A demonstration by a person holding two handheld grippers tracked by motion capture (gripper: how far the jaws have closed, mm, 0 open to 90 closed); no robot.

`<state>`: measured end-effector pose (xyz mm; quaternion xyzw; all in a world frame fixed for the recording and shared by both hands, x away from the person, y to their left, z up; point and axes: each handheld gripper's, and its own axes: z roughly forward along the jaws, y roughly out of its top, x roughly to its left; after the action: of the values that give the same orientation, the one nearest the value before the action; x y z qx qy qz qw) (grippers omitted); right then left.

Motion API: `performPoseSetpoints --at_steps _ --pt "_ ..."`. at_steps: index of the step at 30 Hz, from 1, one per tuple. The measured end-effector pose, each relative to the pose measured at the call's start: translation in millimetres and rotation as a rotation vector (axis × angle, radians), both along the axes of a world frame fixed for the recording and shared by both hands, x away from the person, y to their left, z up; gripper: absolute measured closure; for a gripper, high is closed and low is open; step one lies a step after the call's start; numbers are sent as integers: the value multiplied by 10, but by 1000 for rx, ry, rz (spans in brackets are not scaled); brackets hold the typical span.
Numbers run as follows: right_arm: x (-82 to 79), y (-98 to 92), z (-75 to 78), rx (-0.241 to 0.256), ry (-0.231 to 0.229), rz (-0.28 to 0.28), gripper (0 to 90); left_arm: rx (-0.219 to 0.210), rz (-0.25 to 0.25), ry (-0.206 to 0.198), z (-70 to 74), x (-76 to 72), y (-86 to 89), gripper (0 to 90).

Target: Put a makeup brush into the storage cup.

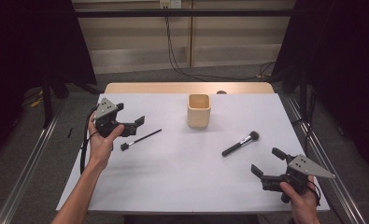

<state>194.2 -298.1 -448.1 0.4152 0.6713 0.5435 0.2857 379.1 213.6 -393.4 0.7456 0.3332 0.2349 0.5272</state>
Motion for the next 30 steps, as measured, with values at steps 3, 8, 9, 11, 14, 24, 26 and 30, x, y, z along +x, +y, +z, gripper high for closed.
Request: performPoseSetpoints --at_steps 3,8,9,11,14,24,26,30 --pt "3 4 0 -1 0 -1 0 10 13 8 6 28 18 28" --pt "4 3 -2 -2 3 -3 0 29 -6 49 0 55 30 32" --pt "4 3 -2 -2 3 -3 0 29 -6 49 0 55 30 37" --pt "5 3 -2 -4 5 -1 0 85 -17 92 -1 82 16 37" --pt "4 3 -2 -5 4 1 0 128 -21 108 13 95 6 40" --pt "9 7 -8 -8 16 9 0 292 -78 235 59 180 -76 45" --pt "9 11 -7 -7 14 10 0 330 -90 254 64 180 -102 47" --pt "11 19 -5 -8 15 12 0 417 -104 296 60 234 -155 57"
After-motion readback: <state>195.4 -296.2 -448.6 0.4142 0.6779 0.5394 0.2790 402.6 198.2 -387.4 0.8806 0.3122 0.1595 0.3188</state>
